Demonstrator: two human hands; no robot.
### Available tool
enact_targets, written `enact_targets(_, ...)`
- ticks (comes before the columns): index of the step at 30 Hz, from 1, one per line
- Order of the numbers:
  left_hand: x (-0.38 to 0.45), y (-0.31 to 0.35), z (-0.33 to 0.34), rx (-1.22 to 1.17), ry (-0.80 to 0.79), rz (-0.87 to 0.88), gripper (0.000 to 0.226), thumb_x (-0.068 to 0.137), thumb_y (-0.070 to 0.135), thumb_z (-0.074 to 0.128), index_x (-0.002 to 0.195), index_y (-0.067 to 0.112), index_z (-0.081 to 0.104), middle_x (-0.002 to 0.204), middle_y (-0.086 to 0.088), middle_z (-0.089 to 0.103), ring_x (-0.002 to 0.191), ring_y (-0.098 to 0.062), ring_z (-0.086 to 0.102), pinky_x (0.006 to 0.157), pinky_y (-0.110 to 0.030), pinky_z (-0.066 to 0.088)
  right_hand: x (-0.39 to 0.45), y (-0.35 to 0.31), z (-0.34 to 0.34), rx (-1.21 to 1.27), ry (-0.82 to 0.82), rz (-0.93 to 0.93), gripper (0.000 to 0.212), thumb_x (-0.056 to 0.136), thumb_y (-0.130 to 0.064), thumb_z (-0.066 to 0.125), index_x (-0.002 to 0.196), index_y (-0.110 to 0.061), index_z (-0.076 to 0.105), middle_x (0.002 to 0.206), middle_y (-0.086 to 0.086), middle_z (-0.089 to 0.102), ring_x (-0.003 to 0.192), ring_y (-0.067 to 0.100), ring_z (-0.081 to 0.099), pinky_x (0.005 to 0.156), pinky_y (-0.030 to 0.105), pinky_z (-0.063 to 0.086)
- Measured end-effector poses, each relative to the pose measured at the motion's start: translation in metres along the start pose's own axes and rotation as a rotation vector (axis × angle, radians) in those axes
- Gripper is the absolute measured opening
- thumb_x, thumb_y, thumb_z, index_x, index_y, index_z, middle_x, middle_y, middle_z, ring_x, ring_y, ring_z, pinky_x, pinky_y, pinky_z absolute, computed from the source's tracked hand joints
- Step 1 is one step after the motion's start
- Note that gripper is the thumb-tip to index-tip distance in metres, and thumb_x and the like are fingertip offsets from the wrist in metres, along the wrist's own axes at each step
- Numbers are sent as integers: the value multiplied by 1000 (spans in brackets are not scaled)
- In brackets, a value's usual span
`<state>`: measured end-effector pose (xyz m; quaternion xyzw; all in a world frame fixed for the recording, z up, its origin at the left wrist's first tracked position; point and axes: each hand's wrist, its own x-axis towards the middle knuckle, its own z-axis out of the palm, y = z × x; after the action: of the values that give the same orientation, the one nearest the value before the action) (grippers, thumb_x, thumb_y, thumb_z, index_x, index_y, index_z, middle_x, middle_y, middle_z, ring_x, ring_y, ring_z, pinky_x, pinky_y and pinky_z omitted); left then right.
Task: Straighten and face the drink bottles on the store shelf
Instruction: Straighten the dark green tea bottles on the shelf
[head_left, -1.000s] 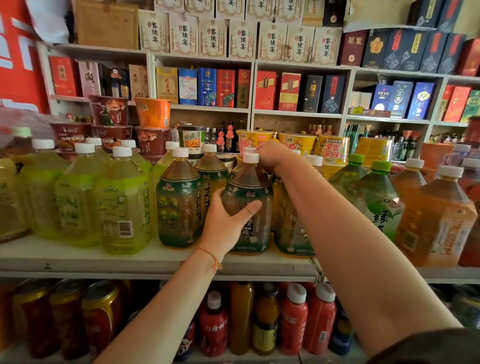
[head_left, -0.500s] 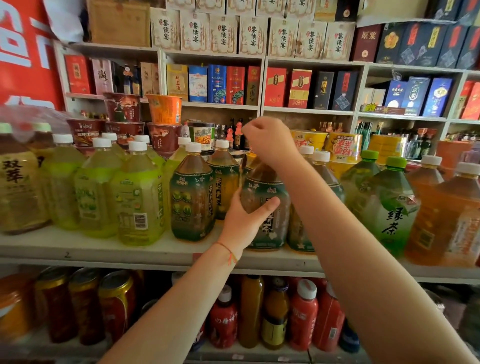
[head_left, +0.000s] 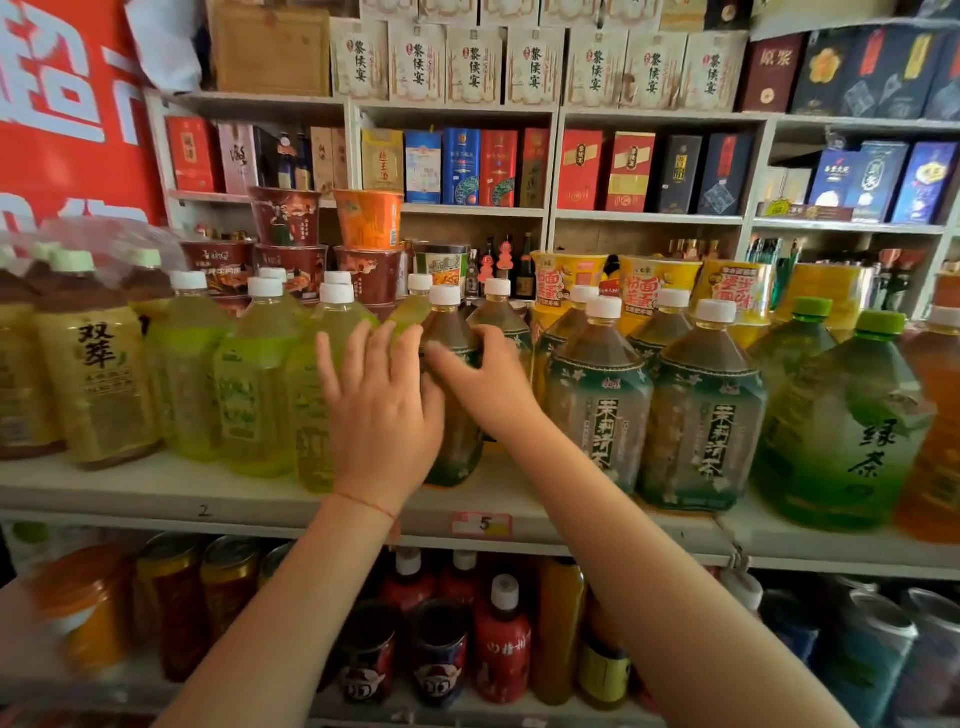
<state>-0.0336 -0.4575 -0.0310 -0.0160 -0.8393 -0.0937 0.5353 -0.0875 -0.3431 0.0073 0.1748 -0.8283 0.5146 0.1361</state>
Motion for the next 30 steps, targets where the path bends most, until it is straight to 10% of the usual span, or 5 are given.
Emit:
enact_targets(5,13,-23,3,-5,8,-14,40,100,23,38,128,10,63,125,-12,68,138,-35,45,118,-64,21,-5,21,10,75,-98,49,123,54,-74,78,152,-26,21,144,-1,47,130,19,49,106,44,48)
enact_targets(12,26,-25,-6,-69,-62,-32,55,98,56,42,134,16,54,128,-6,65,129,-30,53,114,-62,26,-7,25,6,114,-304,-92,78,86,-43,74,147,-24,30,115,-22,52,100,-2,56,80,16,51)
enact_targets(17,42,-12,-17,-24,-320,-10,93,83,73,51,158,36,12,137,2,61,127,-26,57,118,-68,9,-10,23,14,-25,-298,-77,93,88,-40,70,156,-21,10,138,-4,54,113,15,60,91,36,57)
enact_targets(23,54,-15,-19,51,-474,67,52,87,68,29,133,50,45,123,0,56,124,-27,53,115,-73,-1,-2,-15,-26,-559,-627,7,61,89,-34,66,142,-15,43,128,-1,56,108,18,59,94,32,50)
enact_targets(30,47,-26,-21,-48,-389,129,61,80,71,27,131,47,52,112,3,59,111,-23,59,115,-74,4,34,-42,-18,-626,242,-61,46,98,-7,48,140,3,34,136,19,43,124,33,44,103,37,41)
